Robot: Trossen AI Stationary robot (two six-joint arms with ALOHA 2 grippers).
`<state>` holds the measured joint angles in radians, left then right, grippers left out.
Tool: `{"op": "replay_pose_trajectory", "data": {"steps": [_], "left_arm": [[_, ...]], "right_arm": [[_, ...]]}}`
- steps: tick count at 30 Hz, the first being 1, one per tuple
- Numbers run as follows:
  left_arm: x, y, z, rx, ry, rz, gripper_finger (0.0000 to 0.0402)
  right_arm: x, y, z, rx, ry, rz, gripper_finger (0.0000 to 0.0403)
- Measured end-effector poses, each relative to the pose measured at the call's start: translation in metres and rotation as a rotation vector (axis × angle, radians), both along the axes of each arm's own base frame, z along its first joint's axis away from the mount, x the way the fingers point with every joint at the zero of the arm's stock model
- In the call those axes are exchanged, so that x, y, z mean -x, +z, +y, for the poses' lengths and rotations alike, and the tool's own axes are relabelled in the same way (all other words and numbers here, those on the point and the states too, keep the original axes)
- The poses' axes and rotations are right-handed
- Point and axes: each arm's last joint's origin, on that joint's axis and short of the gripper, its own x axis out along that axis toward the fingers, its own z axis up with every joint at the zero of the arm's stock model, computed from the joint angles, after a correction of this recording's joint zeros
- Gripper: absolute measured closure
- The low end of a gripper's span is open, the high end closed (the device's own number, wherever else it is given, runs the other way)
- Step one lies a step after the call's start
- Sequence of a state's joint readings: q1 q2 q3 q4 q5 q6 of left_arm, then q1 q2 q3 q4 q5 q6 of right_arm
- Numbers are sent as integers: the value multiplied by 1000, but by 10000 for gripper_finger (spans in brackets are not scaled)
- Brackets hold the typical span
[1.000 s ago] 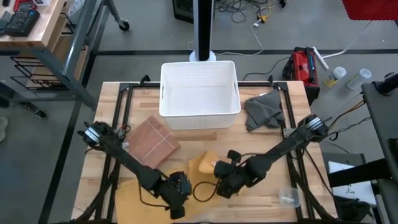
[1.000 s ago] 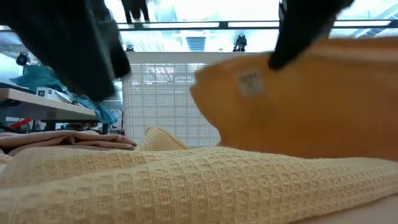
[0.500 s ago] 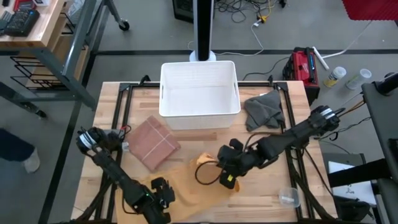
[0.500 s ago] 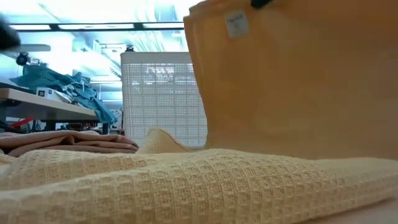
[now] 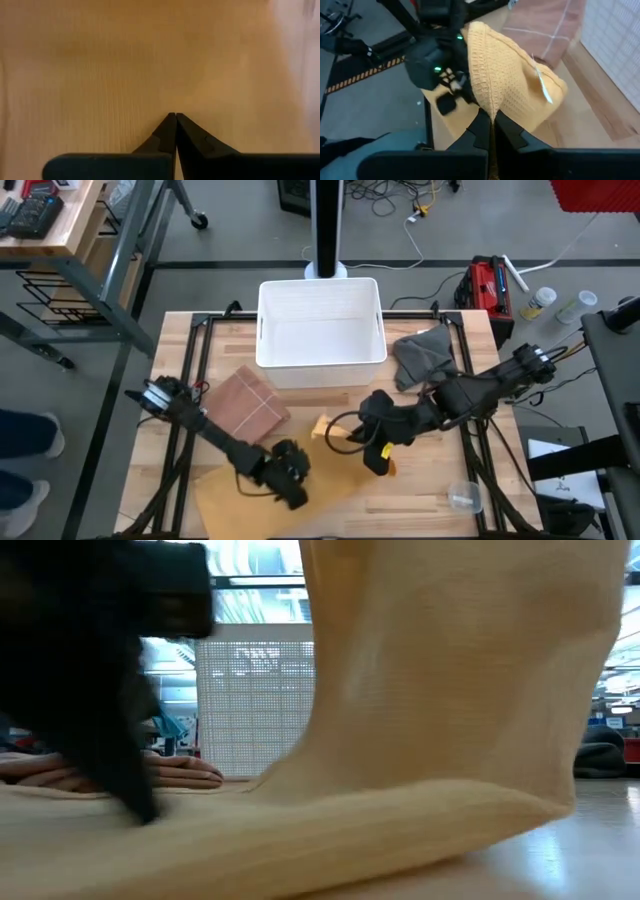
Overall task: Fold towel
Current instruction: Fold the yellow towel
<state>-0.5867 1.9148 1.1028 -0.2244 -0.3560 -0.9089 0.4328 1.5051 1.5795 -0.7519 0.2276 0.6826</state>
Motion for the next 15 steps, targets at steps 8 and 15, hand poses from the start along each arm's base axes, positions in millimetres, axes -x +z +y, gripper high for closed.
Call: {"op": "replay_pose_trajectory", "data": {"steps": [8,15], "left_arm": [[-50,54,26,-84,-25,-152,401],[-11,119,-25,-140,-154,91,401]], "right_arm": [[-1,4,-2,-1,-5,-14,403],[-6,8,-4,-5,-11,-62,403]]}}
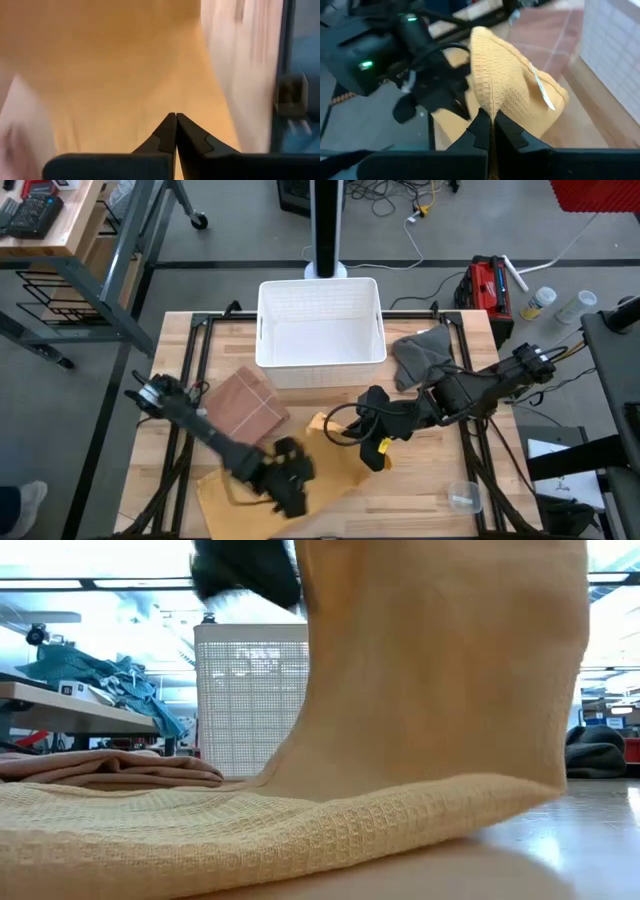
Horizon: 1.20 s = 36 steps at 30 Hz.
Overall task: Fold towel
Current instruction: Fold the yellow towel
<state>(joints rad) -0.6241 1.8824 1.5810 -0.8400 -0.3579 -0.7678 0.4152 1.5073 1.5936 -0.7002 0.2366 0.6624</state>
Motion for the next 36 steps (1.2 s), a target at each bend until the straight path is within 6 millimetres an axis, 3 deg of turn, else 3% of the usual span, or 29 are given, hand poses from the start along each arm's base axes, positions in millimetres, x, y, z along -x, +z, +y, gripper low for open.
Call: {"op": "replay_pose_trajectory", "data": {"steps": [4,9,14,17,23,31,34,36], "left_arm": [[48,22,-40,-45,65,31,401],[120,36,-89,-34,153,-141,401],[177,16,-118,61,205,-193,401],[196,-3,-125,109,280,-191,401],[213,-31,-123,133,369,-191,401],[214,-32,-133,169,289,-256,402],[214,-32,-133,164,276,-260,401],[214,-34,-133,158,275,-259,401]], "right_arm": [[-16,-4,7,3,33,-81,403],[-48,-19,20,-40,108,-197,403],[-82,-48,31,-92,186,-268,403],[-100,-68,38,-100,204,-297,403],[-133,-115,45,-116,192,-365,403],[-168,-177,37,-255,108,-466,403],[-176,-190,33,-296,87,-511,403],[-184,-187,30,-302,76,-526,403]]}}
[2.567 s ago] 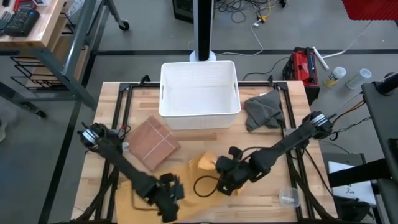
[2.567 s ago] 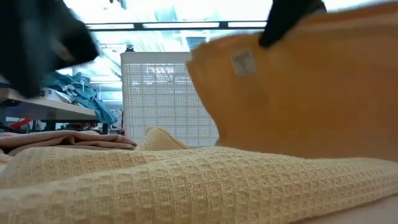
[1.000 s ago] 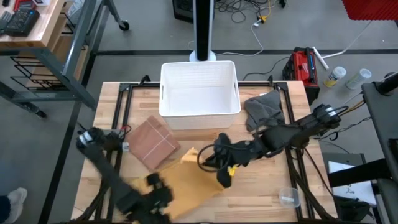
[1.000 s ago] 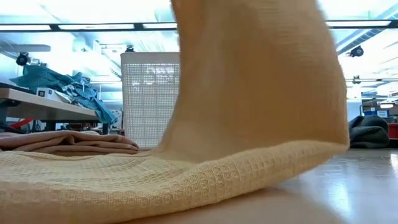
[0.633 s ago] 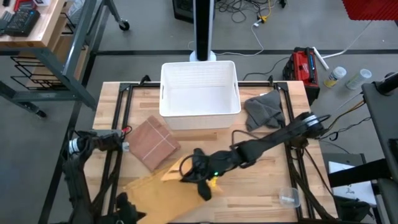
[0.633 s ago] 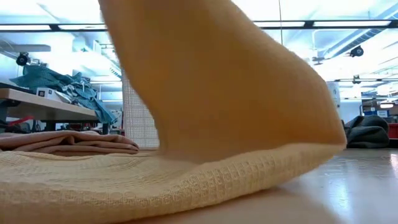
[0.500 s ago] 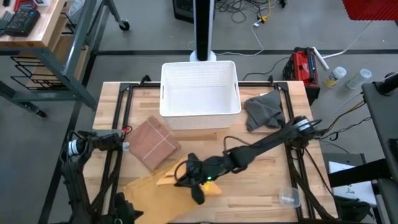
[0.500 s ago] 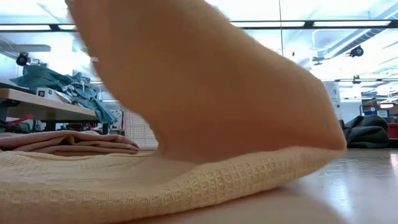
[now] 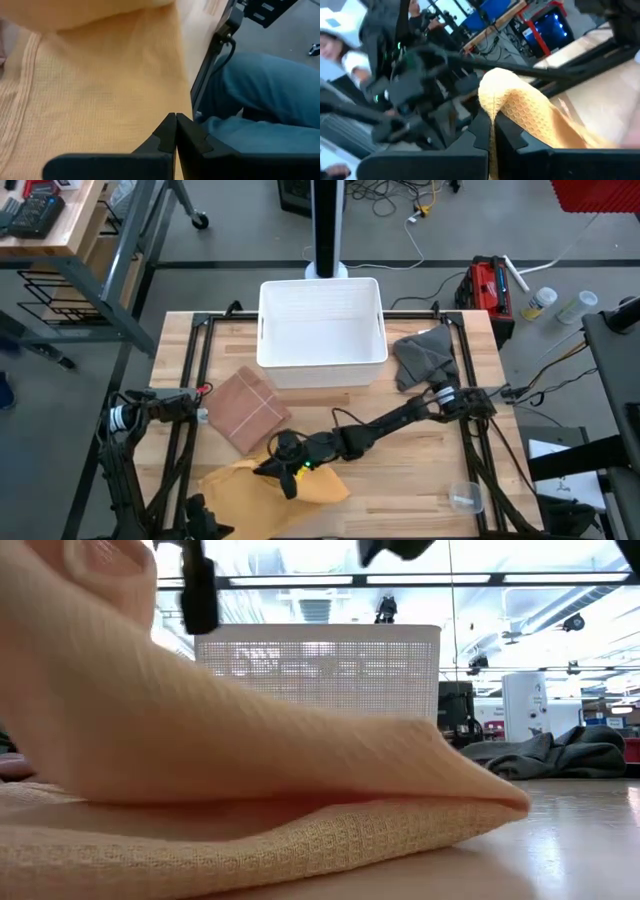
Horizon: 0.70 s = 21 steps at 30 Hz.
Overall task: Fold towel
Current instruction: Fold the yellow towel
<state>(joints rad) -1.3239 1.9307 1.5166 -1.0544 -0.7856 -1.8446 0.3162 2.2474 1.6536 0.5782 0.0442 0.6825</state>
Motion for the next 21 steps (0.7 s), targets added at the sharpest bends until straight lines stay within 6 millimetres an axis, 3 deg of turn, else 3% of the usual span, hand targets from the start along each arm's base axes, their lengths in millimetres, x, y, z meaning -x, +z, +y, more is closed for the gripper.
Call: {"op": "replay_pose_trajectory", "data": {"steps": [6,10,15,21], "left_arm": [[0,-10,-2,-13,8,45,401],[3,-23,-2,17,74,194,402],[13,-38,-9,73,121,359,402],[28,-26,-21,144,120,194,401]], "right_arm": [[-31,4,14,8,3,48,403],[-50,3,32,74,32,92,403],[-67,-8,37,118,26,142,403],[-66,-22,37,110,9,168,403]]}}
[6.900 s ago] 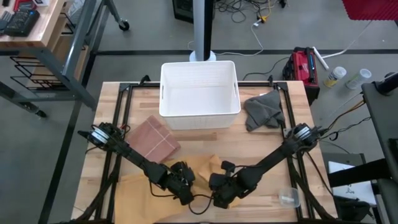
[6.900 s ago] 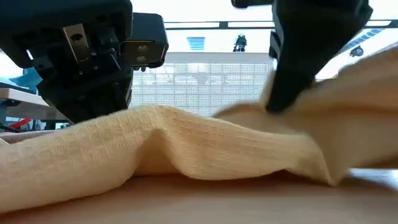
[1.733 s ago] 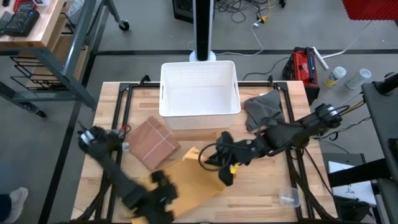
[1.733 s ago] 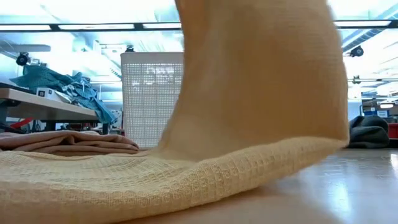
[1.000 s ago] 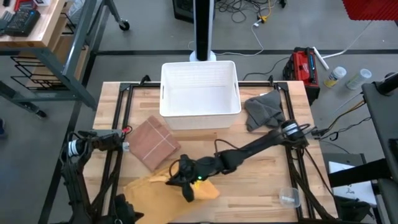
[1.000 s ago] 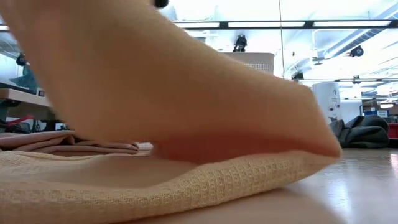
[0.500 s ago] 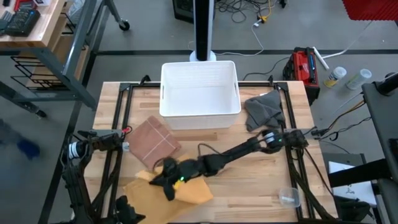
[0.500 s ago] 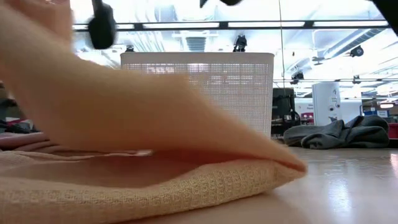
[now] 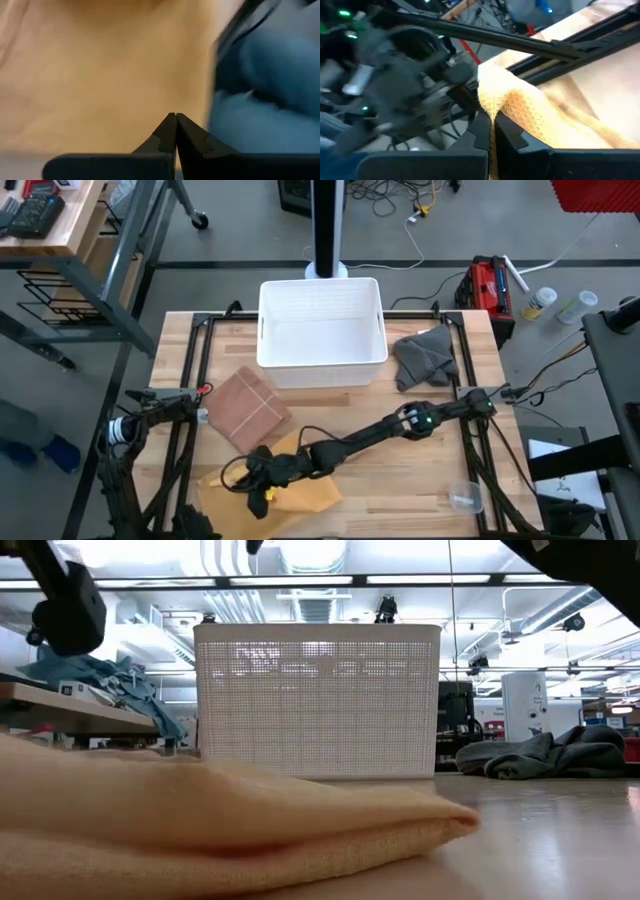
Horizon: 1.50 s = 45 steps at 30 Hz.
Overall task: Fold towel
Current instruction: Fold the yellow towel
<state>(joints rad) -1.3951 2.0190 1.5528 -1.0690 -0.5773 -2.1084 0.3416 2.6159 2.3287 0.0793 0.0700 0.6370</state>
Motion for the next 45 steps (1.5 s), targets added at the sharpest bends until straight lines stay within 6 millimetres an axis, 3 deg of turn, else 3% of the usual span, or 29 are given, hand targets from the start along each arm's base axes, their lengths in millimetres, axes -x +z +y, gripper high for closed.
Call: {"op": "replay_pose_trajectory", "data": {"steps": [4,9,20,25,30,33,41,45], "left_arm": [[0,7,-1,-31,-13,-114,401],[-3,8,1,-67,-42,-112,401],[-7,10,6,-142,-44,-175,401],[-10,11,9,-181,-50,-207,401],[-22,-1,16,-211,-45,-200,401],[-35,-16,19,-262,-137,-174,401],[-77,-37,32,-422,-378,-99,387],[-85,-40,40,-422,-408,-3,364]], "right_arm": [[-1,-3,-4,18,-15,22,403],[1,-2,0,51,10,10,393],[12,-11,22,77,130,71,242],[15,-13,24,101,243,107,207],[23,-4,12,202,266,245,206],[32,4,11,323,324,309,214],[64,17,32,519,385,441,238],[75,14,48,540,412,473,245]]}}
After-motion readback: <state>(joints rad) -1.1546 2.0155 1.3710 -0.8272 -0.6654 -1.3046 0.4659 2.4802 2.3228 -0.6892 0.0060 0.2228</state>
